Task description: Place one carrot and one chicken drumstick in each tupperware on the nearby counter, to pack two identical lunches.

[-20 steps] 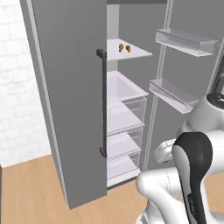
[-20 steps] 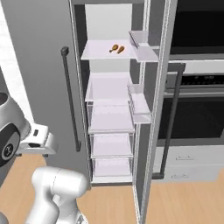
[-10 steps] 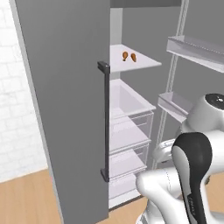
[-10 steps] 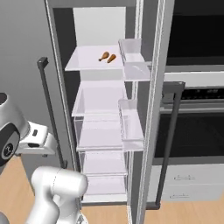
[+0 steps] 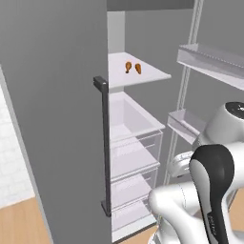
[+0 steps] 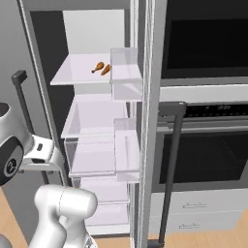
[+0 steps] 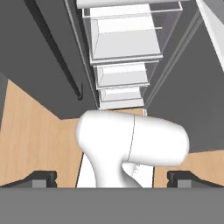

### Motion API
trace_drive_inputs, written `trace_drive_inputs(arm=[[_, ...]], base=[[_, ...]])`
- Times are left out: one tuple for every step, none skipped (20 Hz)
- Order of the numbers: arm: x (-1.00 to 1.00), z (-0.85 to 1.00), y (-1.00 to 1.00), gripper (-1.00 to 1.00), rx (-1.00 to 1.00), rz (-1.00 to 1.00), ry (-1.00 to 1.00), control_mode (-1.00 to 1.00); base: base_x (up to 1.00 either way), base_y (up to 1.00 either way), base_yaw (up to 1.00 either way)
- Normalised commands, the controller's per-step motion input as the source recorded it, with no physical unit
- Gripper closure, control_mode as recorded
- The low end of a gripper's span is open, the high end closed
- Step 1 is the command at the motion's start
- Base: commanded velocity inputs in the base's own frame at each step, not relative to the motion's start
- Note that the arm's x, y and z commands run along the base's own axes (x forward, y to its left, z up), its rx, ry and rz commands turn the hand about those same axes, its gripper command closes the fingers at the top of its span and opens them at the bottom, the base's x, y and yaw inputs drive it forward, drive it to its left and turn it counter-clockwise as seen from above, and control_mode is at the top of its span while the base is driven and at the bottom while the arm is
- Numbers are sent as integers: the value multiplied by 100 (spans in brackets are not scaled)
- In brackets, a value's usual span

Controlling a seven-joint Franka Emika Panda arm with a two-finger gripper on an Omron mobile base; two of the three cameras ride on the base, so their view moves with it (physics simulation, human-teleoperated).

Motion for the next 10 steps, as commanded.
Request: trace_drive_inputs(arm=[[0, 0, 0, -100, 0, 0, 0, 100], [0, 0, 0, -100, 0, 0, 0, 100], [0, 0, 0, -100, 0, 0, 0, 100], [0, 0, 0, -100, 0, 0, 0, 100], [0, 0, 0, -100, 0, 0, 0, 100], [0, 0, 0, -100, 0, 0, 0, 100], [0, 0, 0, -100, 0, 0, 0, 100], [0, 0, 0, -100, 0, 0, 0, 100], [0, 0, 0, -100, 0, 0, 0, 100], [0, 0, 0, -100, 0, 0, 0, 100]], base=[[80, -1, -13], [81, -1, -13], [86, -2, -14], [81, -1, -14], [75, -4, -13], [72, -9, -12], [69, -11, -11], [59, -14, -9], [41, -17, -3], [31, -20, 0]])
